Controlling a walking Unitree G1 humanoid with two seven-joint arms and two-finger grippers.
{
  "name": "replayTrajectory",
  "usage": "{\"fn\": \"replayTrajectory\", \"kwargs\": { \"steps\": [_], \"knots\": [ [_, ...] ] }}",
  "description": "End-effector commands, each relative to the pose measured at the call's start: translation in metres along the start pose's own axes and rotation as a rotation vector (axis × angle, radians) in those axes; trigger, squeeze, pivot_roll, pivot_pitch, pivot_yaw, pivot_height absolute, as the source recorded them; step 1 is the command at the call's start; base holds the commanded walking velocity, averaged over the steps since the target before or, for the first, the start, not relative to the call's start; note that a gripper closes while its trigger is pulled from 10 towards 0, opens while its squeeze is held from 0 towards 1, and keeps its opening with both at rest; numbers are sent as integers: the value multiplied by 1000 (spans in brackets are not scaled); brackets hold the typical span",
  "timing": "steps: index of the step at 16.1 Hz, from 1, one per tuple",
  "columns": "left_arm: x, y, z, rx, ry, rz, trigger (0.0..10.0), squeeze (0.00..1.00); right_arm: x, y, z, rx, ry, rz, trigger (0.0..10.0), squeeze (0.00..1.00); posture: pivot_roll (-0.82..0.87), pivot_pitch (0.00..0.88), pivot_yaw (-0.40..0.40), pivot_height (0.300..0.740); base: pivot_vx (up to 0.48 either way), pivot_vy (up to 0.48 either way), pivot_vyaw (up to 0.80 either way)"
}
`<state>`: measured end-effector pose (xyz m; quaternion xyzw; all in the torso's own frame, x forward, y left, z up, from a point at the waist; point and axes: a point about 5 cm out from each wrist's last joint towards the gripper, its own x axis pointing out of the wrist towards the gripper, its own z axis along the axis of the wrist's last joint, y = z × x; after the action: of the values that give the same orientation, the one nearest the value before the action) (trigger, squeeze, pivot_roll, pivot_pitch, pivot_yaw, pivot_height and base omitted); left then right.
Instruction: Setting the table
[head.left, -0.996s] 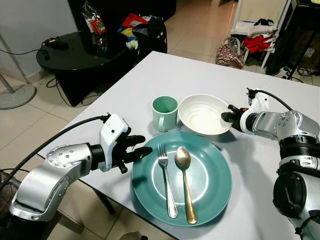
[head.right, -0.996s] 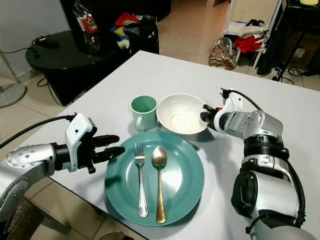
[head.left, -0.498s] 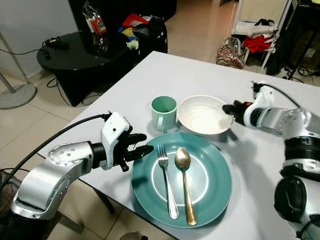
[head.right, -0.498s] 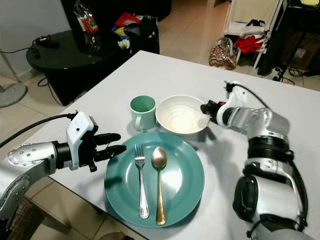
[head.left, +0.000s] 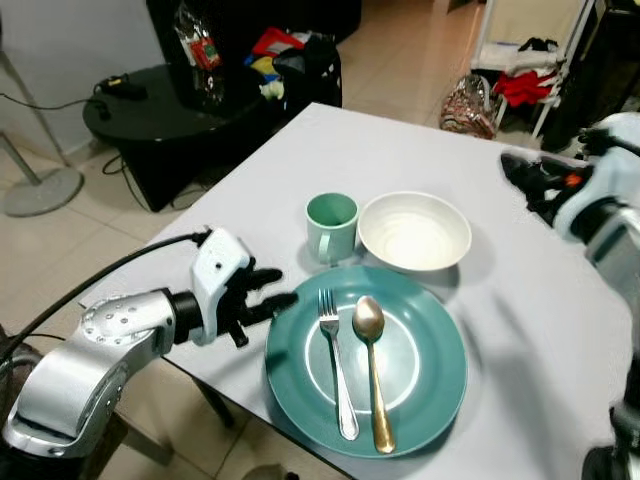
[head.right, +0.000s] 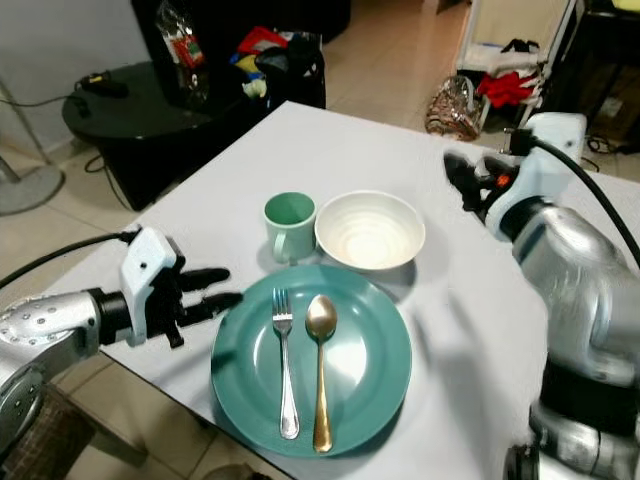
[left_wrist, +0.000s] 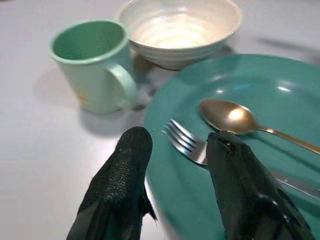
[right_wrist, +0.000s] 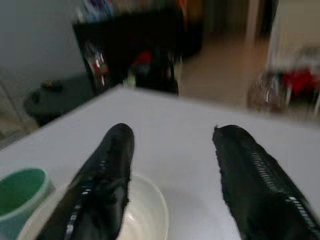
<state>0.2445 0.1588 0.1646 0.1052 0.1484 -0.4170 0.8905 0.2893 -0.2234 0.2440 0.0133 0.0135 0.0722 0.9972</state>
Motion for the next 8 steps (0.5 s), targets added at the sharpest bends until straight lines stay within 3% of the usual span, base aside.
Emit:
{"fn": "replayTrajectory", "kwargs": {
  "steps": [1, 2, 4, 6, 8],
  "knots": [
    [0, 11, 19, 38, -105, 179, 10000, 0, -18, 25, 3, -114, -77, 29, 10000, 1000, -30, 0, 110, 740, 0, 0, 0],
    [2, 16, 27, 17, -160, 288, 10000, 0, -26, 33, -1, -126, -73, 7, 10000, 1000, -23, 0, 107, 740, 0, 0, 800],
    [2, 16, 35, -11, -225, 372, 10000, 0, -34, 43, -5, -159, -94, -12, 10000, 1000, -20, 0, 106, 740, 0, 0, 800],
    [10, 14, 35, -51, -276, 459, 10000, 0, -40, 59, -10, -212, -184, -33, 10000, 1000, -53, 0, 131, 740, 0, 0, 800],
    [15, 14, 35, -51, -291, 518, 10000, 0, -45, 65, -16, -203, -162, -16, 10000, 1000, -62, 0, 135, 740, 0, 0, 800]
  ]
}}
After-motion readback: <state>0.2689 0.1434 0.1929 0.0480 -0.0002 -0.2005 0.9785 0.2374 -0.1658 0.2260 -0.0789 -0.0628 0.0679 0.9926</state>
